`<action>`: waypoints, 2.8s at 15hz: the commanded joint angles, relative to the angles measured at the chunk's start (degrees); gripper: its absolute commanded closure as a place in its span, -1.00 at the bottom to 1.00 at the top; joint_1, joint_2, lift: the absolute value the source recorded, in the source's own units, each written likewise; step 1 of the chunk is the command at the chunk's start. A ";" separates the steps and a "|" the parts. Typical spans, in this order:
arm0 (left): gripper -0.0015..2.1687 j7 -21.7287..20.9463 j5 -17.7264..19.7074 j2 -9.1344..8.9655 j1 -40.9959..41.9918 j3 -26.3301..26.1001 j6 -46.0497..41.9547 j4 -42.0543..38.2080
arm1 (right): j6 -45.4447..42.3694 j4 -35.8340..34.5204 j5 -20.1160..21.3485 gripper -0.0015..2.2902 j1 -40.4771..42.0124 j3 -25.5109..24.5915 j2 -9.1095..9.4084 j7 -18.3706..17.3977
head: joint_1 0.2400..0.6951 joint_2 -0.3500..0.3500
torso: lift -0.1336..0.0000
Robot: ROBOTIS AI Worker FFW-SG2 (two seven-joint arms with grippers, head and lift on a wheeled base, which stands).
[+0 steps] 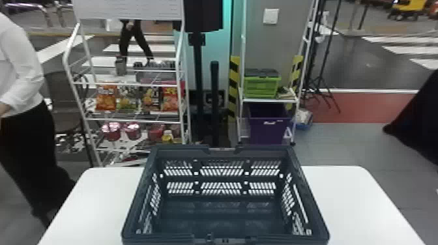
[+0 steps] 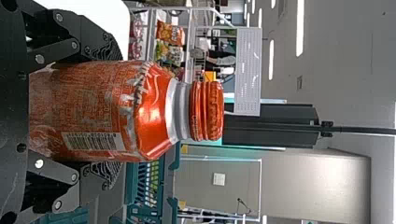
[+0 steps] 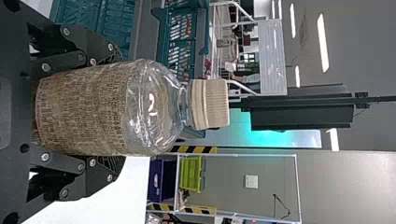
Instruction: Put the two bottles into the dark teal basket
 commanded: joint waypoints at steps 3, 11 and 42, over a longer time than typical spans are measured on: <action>0.98 0.09 0.00 0.00 -0.05 -0.02 0.40 -0.18 | 0.23 0.04 -0.02 0.50 -0.39 -0.02 0.14 0.01 | 0.14 0.00 | 1.00; 0.98 0.09 0.00 0.09 -0.05 -0.02 0.92 -0.53 | 0.23 -0.04 -0.02 0.50 -0.39 -0.02 0.14 0.01 | 0.14 0.00 | 1.00; 0.98 0.09 1.41 4.48 1.01 -3.36 -11.56 8.52 | 71.07 13.05 28.01 0.50 -60.33 25.73 0.14 -7.99 | 0.14 0.00 | 1.00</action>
